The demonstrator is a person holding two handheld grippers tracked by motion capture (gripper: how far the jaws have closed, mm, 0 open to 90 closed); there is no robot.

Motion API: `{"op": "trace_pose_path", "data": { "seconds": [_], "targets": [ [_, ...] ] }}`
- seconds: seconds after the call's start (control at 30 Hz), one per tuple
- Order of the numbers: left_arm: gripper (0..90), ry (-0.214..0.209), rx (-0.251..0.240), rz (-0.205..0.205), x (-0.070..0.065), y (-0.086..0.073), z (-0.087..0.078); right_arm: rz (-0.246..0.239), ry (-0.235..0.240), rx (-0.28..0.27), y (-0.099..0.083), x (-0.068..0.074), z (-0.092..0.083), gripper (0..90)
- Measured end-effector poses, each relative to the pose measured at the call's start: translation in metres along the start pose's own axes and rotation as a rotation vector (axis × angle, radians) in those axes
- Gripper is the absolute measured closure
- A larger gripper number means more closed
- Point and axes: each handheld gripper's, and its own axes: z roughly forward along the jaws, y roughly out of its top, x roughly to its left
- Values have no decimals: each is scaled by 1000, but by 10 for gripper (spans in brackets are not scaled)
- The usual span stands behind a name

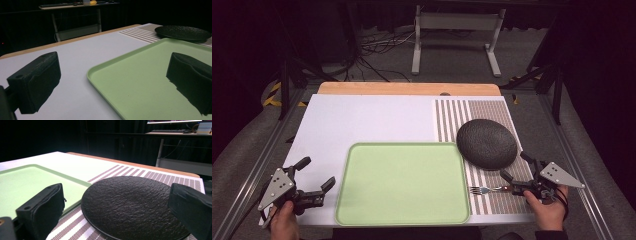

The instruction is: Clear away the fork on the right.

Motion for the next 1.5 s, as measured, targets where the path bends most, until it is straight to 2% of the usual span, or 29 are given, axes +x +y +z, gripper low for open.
{"op": "trace_pose_path", "data": {
  "seconds": [0.83,1.1,1.4,1.5],
  "targets": [
    [0,-10,5,-6,0,-1,1,6,11,13,1,-1,0,18],
    [0,-4,3,-6,0,-1,1,-2,34,9,18,-5,9,16],
    [0,-3,10,-5,0,-1,1,-19,69,50,27,-6,19,3],
    [0,-3,12,-6,0,-1,1,-19,107,153,30,-5,27,15]
  ]
}}
